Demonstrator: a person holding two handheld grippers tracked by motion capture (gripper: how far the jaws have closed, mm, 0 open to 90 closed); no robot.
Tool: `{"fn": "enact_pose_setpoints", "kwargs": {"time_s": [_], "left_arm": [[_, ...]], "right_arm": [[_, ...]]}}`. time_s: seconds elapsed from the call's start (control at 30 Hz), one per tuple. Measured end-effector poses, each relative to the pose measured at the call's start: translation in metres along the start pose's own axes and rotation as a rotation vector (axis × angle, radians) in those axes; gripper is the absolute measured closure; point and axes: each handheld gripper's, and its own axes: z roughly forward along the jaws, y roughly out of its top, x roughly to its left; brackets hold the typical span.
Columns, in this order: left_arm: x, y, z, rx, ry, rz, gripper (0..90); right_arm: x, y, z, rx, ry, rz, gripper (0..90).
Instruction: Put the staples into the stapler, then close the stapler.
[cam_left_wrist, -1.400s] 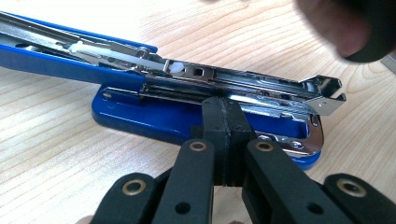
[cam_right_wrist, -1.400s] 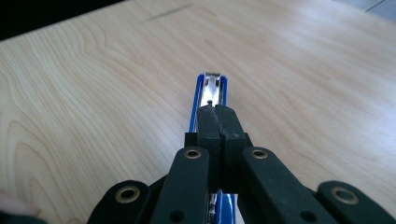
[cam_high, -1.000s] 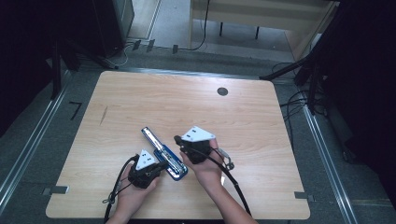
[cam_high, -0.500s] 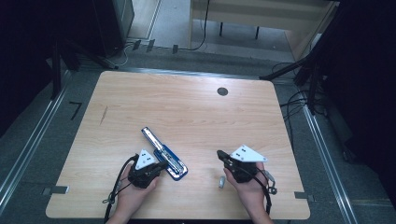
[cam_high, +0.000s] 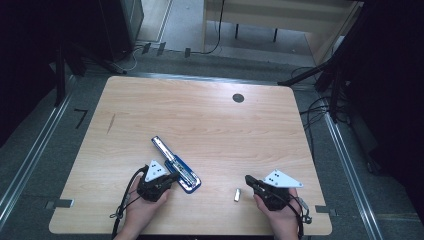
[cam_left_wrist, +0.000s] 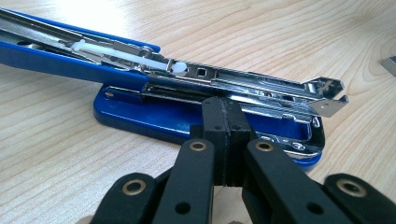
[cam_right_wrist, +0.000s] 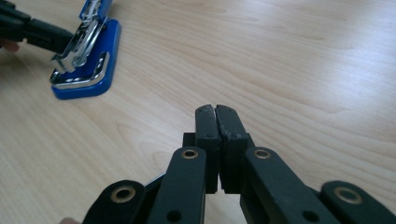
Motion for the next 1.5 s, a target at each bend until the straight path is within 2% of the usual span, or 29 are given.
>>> {"fn": "enact_pose_setpoints", "kwargs": {"time_s": [0.4,0.73,0.9,1.23,1.33,1.37,1.5], "left_arm": [[0.001,0.0,0.0,0.001,-0.007,-0.008,90.0],[0.001,0.0,0.0,0.001,-0.008,-0.007,90.0],[0.001,0.0,0.0,0.002,-0.006,-0.005,90.0],[0.0,0.0,0.0,0.002,-0.003,-0.001,90.0],[0.001,0.0,0.0,0.001,-0.005,-0.003,90.0],[0.001,0.0,0.0,0.001,-0.006,-0.003,90.0],[0.001,0.0,0.0,0.001,-0.006,-0.002,90.0]], "right_arm": [[0.006,-0.009,-0.004,0.03,0.025,0.03,89.5],[0.006,-0.008,-0.004,0.017,0.024,0.034,90.0],[0.007,-0.009,0.001,0.02,0.053,0.036,90.0],[0.008,-0.02,0.002,0.101,0.096,0.053,90.0],[0.01,-0.025,0.001,0.129,0.09,0.063,90.0],[0.008,-0.026,0.003,0.14,0.069,0.063,90.0],[0.003,-0.026,0.006,0.144,0.061,0.085,90.0]]}}
